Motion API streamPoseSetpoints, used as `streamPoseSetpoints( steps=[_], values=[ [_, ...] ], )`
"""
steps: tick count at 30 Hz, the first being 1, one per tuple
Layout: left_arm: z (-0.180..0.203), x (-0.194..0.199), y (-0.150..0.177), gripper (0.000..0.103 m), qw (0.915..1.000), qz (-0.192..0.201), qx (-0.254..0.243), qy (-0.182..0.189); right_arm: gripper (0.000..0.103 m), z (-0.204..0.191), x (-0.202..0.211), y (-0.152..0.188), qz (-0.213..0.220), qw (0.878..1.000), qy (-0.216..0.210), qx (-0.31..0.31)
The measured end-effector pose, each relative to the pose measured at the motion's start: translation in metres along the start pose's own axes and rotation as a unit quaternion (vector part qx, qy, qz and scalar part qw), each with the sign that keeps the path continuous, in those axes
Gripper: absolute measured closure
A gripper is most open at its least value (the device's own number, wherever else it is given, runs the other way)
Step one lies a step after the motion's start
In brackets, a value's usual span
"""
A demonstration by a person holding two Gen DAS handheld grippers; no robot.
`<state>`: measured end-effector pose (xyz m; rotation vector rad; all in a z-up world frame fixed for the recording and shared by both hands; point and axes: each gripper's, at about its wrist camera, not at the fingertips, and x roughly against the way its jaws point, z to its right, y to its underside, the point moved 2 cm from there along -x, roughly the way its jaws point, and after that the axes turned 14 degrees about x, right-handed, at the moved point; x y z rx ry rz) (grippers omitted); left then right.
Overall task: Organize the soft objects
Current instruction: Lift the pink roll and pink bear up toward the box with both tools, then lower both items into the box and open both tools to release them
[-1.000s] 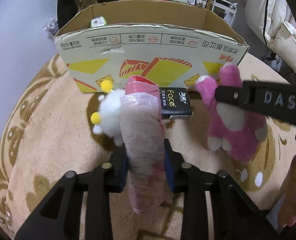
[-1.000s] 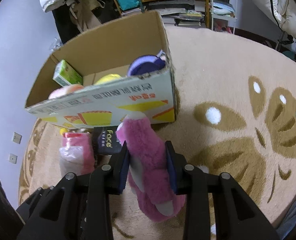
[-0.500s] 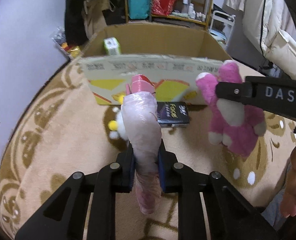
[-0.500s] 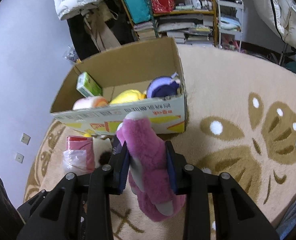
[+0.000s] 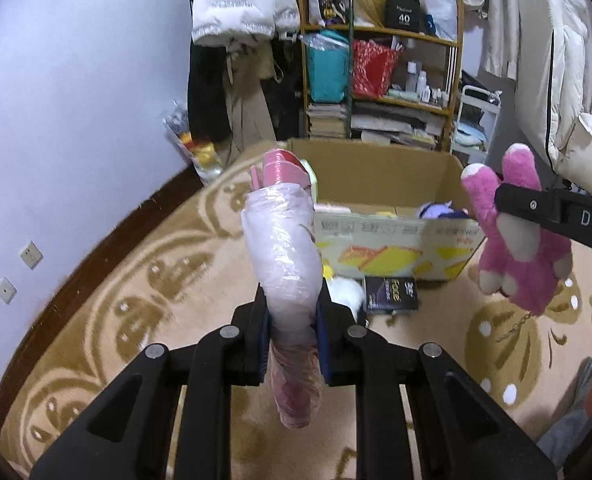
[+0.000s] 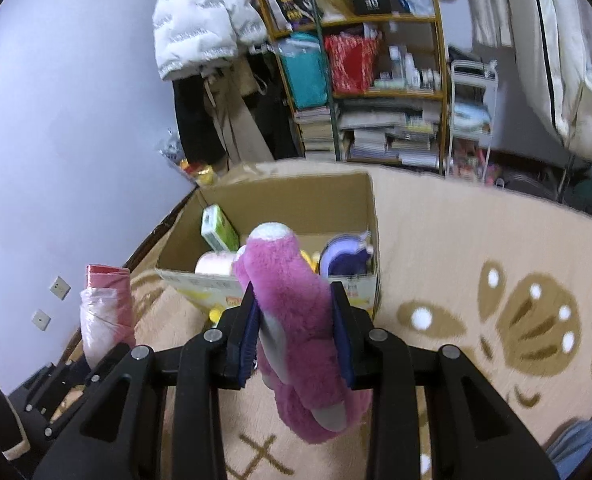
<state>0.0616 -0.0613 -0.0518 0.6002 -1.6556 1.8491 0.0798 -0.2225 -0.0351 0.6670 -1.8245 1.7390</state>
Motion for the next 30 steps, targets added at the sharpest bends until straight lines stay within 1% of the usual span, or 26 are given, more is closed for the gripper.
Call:
streamPoseSetpoints(
  steps=[3, 7, 14, 19, 22, 25, 30],
  values=[
    [0.0, 0.004, -0.006, 0.085, 1.0, 0.004, 0.003, 0.007, 0.068, -0.003, 0.004, -0.009, 0.007, 1.0, 0.009, 0.015],
    [-0.001, 0.009, -0.018, 0.085, 0.9998, 0.013, 0.008, 0.012, 0.068, -0.007, 0.009, -0.019, 0.017, 0.999, 0.031, 0.033],
    [-0.005, 0.015, -0.045, 0.085, 0.9988, 0.043, 0.017, 0.015, 0.068, -0.004, 0.014, -0.036, 0.045, 0.998, 0.043, 0.032],
    [-0.003, 0.006, -0.066, 0.085, 0.9978, 0.065, 0.009, 0.01, 0.068, 0.001, 0.01, -0.051, 0.063, 0.996, 0.047, 0.034],
    [0.0, 0.0, -0.078, 0.085, 0.9971, 0.075, 0.004, 0.008, 0.068, 0.007, 0.005, -0.061, 0.075, 0.996, 0.038, 0.021],
    [0.003, -0.008, -0.088, 0.085, 0.9968, 0.079, 0.003, 0.008, 0.068, 0.009, 0.001, -0.069, 0.087, 0.995, 0.038, 0.019],
    [0.017, -0.023, -0.103, 0.085, 0.9962, 0.086, 0.0, 0.01, 0.068, 0.012, -0.006, -0.076, 0.092, 0.995, 0.042, 0.018]
  ],
)
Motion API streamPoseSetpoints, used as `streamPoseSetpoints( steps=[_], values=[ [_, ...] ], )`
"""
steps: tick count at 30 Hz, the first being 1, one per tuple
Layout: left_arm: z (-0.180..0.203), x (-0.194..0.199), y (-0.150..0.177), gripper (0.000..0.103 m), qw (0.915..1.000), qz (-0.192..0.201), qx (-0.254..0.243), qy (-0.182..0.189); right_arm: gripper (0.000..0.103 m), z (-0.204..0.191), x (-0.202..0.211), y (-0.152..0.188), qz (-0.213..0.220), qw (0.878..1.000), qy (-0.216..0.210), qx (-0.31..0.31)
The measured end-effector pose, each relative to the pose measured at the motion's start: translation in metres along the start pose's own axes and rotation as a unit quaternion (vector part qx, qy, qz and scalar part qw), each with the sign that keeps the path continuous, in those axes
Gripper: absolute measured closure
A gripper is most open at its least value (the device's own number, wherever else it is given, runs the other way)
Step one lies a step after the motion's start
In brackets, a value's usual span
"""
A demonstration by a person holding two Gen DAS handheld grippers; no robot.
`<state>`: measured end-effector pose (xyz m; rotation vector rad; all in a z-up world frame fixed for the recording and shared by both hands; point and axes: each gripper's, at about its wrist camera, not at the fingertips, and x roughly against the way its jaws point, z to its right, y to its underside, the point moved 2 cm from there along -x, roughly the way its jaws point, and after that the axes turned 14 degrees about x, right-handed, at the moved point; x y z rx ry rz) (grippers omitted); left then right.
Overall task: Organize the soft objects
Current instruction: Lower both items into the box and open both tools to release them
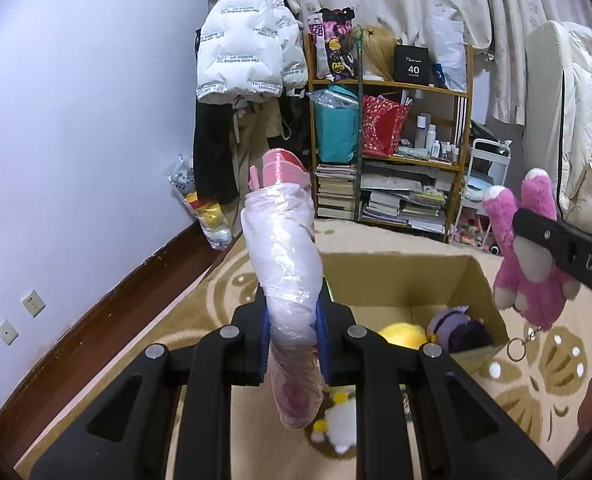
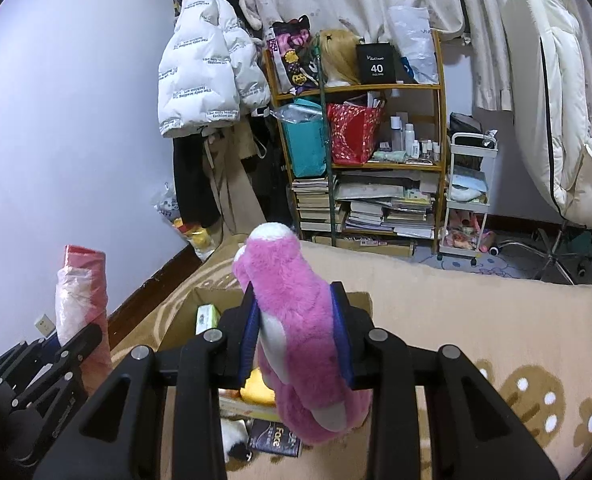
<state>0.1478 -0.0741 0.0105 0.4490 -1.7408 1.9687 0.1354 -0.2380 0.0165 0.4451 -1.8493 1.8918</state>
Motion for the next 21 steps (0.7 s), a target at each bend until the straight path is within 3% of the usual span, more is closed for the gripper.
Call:
streamPoseSetpoints(
  steps=[8, 21],
  values=[
    [0.021, -0.022, -0.006, 0.085, 0.9997, 0.005, -0.022, 0.011, 0.068, 0.011, -0.022, -0.003, -0.008, 1.0, 0.004, -0.001],
    [0.028, -0.067, 0.023, 0.085, 0.9981, -0.055, -0.022, 0.016, 0.068, 0.003, -0.053, 0.014, -0.028, 0.999, -0.013, 0.01]
  ],
)
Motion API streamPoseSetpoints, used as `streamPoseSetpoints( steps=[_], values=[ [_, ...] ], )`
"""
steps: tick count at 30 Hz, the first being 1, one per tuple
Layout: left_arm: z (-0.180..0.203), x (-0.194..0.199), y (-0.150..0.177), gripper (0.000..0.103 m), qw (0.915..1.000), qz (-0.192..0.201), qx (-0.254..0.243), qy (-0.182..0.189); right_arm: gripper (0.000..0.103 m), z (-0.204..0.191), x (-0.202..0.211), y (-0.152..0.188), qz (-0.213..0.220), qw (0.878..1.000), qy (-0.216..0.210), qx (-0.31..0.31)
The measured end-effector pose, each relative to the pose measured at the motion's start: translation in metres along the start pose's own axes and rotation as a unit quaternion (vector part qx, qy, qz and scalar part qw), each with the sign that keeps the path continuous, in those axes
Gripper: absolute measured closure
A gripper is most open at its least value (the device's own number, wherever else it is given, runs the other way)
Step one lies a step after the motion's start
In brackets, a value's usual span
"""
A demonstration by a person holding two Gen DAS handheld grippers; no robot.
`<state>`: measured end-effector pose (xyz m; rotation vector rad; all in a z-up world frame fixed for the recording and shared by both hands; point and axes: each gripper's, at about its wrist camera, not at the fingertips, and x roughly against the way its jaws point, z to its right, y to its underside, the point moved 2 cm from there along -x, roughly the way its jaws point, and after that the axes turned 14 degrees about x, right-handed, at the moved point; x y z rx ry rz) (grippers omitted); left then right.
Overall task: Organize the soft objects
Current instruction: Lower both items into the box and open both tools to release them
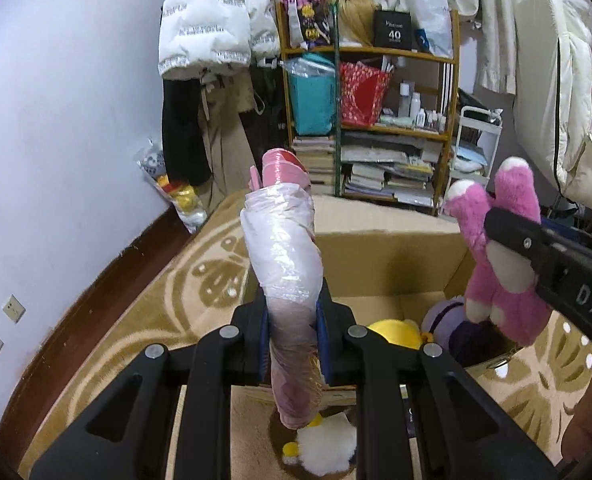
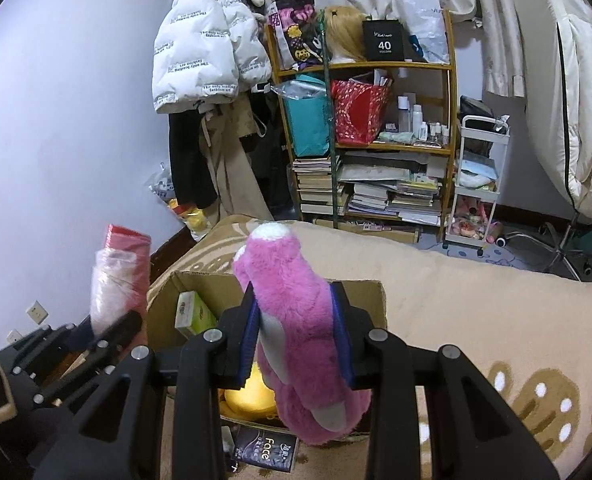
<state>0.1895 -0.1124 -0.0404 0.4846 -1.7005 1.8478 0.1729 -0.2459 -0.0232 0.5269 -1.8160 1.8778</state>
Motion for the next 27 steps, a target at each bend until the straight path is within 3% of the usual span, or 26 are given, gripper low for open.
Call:
streamPoseSetpoints(
  steps=[8, 13, 21, 25, 27],
  values=[
    [-0.004, -0.012, 0.005, 0.084, 0.9999, -0.013, 0.008, 0.008, 0.068, 0.0, -0.013, 0.008, -0.009, 0.999, -0.027, -0.018],
    [-0.015, -0.024, 0.007, 0.083, 0.9984, -0.041, 0.034, 0.021, 0.067, -0.002, -0.021, 0.014, -0.022, 0.998, -0.048, -0.026],
    [-0.026, -0.033, 0.008, 0.078, 0.9968, -0.059, 0.053, 0.008, 0.064, -0.002, -0.027, 0.022, -0.035, 0.997, -0.06, -0.034],
    [-0.028, -0.031, 0.008, 0.073, 0.9975, -0.054, 0.046, 0.0, 0.063, -0.002, -0.024, 0.022, -0.038, 0.997, -0.067, -0.032],
    [-0.027, -0.028, 0.006, 0.063, 0.998, -0.049, 0.04, -0.005, 0.062, -0.002, -0.024, 0.022, -0.037, 0.996, -0.067, -0.033]
  ],
)
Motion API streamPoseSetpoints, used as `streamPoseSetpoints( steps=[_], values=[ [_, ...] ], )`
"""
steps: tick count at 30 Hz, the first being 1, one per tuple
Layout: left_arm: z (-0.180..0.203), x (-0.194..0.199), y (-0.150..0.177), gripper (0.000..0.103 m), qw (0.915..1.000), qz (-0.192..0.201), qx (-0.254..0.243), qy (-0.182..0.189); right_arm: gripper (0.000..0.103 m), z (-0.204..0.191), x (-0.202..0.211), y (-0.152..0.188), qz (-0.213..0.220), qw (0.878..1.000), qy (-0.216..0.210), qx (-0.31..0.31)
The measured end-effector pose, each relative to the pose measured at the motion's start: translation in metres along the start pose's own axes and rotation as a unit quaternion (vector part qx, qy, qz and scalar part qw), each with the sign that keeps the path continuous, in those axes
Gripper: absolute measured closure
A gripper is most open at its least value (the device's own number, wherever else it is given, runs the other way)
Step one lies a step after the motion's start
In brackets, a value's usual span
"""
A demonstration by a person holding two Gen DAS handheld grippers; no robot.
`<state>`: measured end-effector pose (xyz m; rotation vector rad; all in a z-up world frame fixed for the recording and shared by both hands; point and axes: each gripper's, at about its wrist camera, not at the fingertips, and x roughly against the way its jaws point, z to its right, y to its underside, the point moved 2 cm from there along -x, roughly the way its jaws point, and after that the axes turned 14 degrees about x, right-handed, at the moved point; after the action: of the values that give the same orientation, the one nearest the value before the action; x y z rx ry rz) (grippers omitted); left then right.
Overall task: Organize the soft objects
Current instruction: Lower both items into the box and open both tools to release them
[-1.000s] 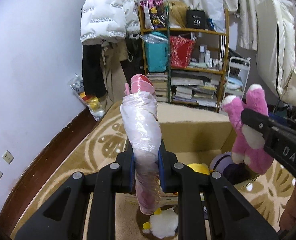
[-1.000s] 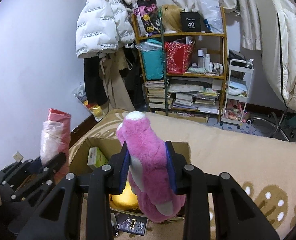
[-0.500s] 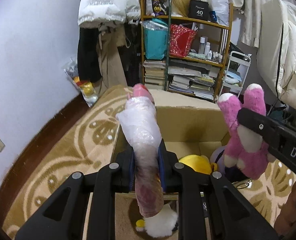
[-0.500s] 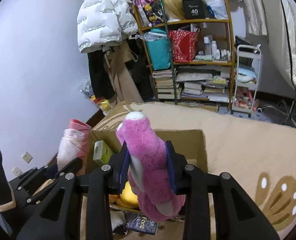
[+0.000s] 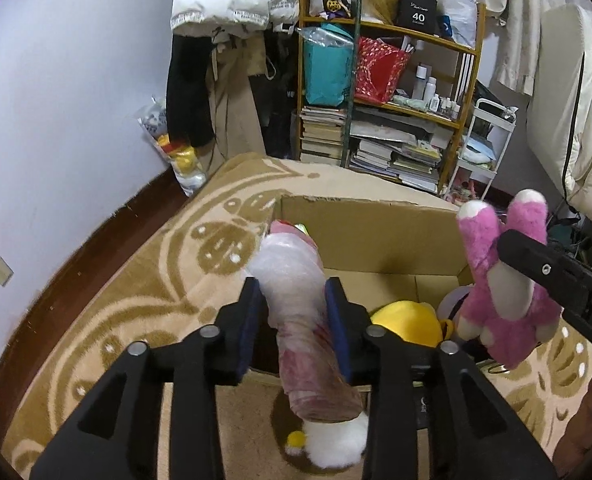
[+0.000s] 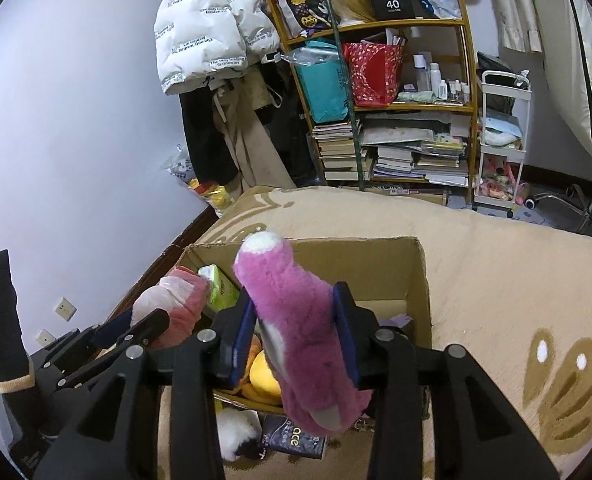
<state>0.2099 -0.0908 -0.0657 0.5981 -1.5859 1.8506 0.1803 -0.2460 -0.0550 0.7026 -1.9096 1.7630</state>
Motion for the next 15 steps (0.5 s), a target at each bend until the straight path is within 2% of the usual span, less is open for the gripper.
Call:
streamPoseSetpoints(
  steps=[2, 5, 7, 9, 10, 12, 15],
  values=[
    [0.003, 0.004, 0.0, 0.049, 0.9999, 0.01, -0.005, -0.004, 0.058, -0.001, 0.001, 0.0, 0.001, 1.0, -0.002, 0.0],
    [0.006, 0.014, 0.0, 0.045, 0.9995, 0.027, -0.018, -0.004, 0.046, -0.002, 0.003, 0.0, 0.002, 1.0, -0.002, 0.0],
    [0.007, 0.017, 0.0, 0.039, 0.9993, 0.026, -0.025, -0.003, 0.045, -0.004, 0.005, -0.001, 0.002, 1.0, 0.003, 0.001],
    [0.008, 0.022, 0.001, 0.035, 0.9991, 0.029, -0.031, -0.008, 0.039, -0.004, 0.01, -0.001, 0.002, 1.0, 0.002, 0.001],
    [0.007, 0.025, 0.002, 0.033, 0.9989, 0.031, -0.033, -0.011, 0.035, -0.004, 0.012, -0.001, 0.003, 1.0, 0.003, 0.0],
    [0.006, 0.031, 0.002, 0.023, 0.9988, 0.033, -0.032, -0.012, 0.029, -0.005, 0.018, -0.001, 0.008, 1.0, 0.006, 0.0],
    [0.001, 0.043, 0.003, 0.019, 0.9989, 0.037, -0.025, -0.012, 0.016, -0.005, 0.031, -0.001, 0.018, 1.0, 0.013, -0.001]
  ],
)
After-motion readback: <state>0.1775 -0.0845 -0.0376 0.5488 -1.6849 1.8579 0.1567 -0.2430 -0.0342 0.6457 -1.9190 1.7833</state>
